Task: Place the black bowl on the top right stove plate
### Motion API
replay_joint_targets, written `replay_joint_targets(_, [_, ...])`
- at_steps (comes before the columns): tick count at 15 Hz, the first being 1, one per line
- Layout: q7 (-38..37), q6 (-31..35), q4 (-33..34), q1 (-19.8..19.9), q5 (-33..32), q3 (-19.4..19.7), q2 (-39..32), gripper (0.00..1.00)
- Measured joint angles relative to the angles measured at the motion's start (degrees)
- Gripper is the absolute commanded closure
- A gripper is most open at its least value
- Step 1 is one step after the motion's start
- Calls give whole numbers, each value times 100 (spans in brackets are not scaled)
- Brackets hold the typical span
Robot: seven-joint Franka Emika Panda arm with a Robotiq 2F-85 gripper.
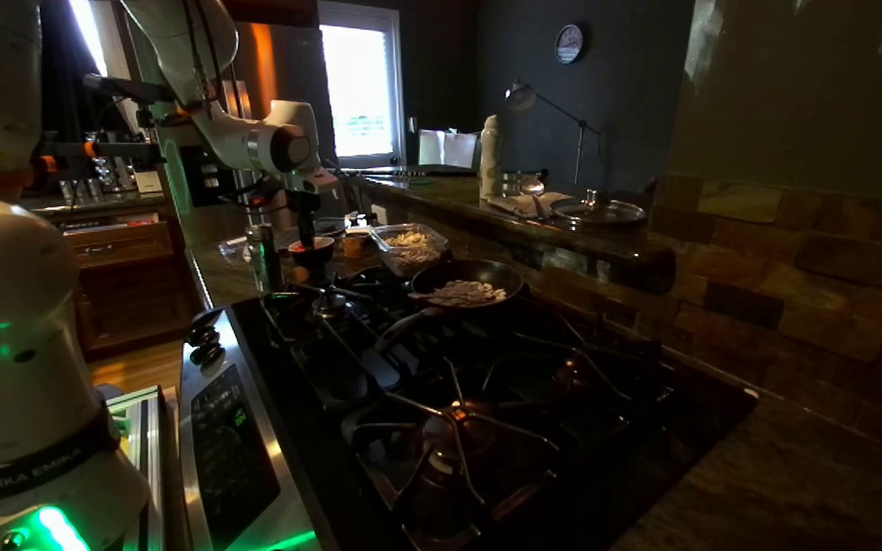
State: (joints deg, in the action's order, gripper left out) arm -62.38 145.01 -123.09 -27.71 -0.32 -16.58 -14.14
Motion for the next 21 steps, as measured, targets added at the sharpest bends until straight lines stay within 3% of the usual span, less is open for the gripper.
replay_joint_targets(8, [-54, -306, -27, 377, 227, 44, 930, 98])
replay_joint_targets(14, [27, -214, -885, 910, 1031, 128, 2079, 93])
replay_joint_targets(15, [79, -202, -994, 909, 1119, 123, 2164, 98])
replay_joint_targets(18, [-95, -165, -1044, 975, 1067, 73, 2189, 98])
replay_joint_targets(21, [-604, -112, -934, 1342, 939, 152, 2196, 98])
